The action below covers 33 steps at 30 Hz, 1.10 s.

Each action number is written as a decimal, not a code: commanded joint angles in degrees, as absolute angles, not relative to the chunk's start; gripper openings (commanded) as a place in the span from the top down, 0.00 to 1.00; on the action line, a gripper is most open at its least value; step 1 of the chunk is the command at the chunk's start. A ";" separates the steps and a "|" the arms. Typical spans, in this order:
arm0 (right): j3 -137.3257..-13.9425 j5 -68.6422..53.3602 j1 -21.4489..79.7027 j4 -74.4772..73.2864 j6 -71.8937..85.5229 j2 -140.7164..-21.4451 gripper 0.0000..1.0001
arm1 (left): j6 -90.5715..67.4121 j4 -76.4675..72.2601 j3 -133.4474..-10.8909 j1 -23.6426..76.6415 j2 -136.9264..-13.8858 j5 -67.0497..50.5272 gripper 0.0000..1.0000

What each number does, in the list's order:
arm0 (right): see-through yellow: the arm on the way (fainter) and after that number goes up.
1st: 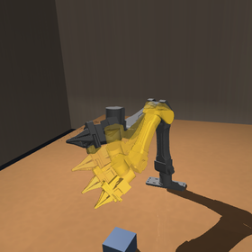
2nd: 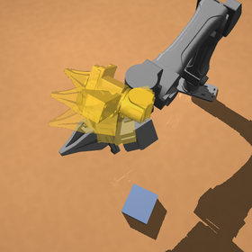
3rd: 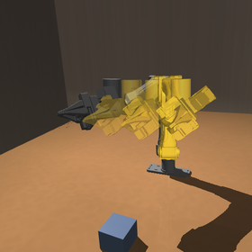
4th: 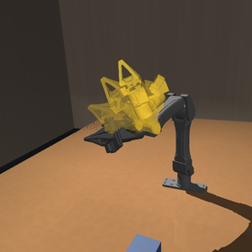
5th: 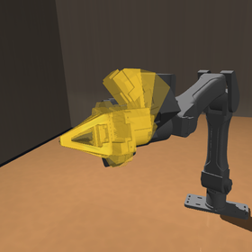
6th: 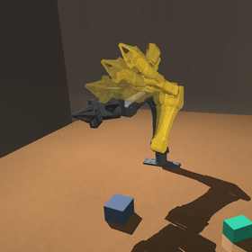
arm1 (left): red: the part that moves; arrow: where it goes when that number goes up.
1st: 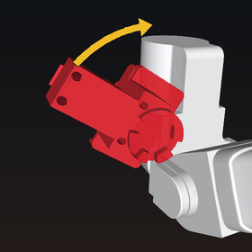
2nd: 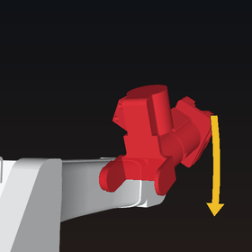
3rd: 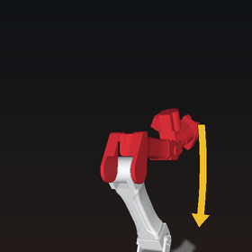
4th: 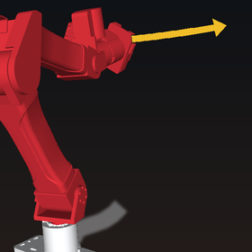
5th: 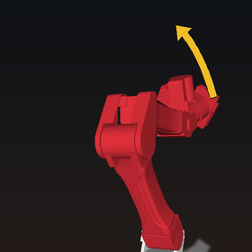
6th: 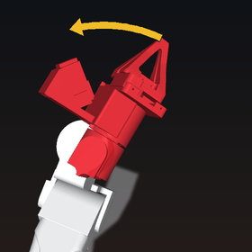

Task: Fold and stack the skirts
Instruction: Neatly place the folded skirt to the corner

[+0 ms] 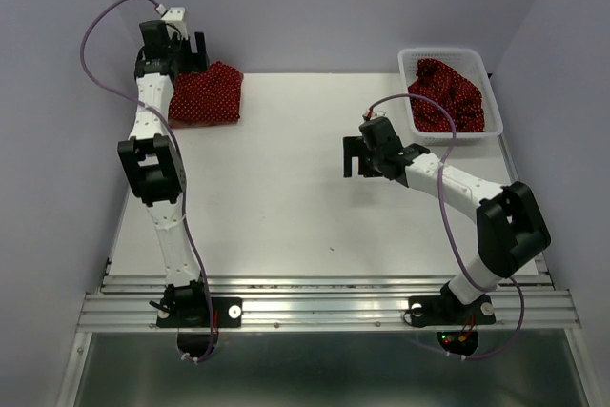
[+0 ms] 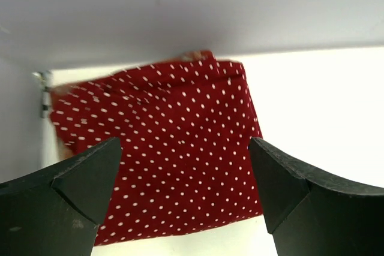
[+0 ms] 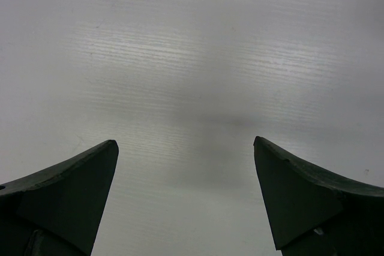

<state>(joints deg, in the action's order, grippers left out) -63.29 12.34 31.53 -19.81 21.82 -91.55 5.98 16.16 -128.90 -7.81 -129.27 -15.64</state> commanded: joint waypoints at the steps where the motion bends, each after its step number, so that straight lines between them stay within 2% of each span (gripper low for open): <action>1: -66.09 13.62 31.29 -19.16 21.27 -92.28 0.00 | 7.82 18.11 -132.01 -8.52 -132.44 -23.81 0.01; 17: -69.52 15.12 31.29 -20.21 20.30 -96.85 0.00 | -1.83 3.87 -131.13 -10.98 -139.92 -21.18 0.01; 24: -72.42 15.47 31.29 -21.27 20.39 -99.67 0.00 | -5.97 0.80 -135.43 -12.57 -145.18 -22.76 0.01; 33: -74.97 15.12 31.29 -21.80 20.57 -102.65 0.00 | -11.15 -4.21 -136.32 -13.27 -148.27 -14.60 0.01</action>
<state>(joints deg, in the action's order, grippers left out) -72.49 14.04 31.51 -21.54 20.73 -102.43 -7.25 1.45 -132.53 -12.12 -148.90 -18.72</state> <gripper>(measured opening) 0.997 0.986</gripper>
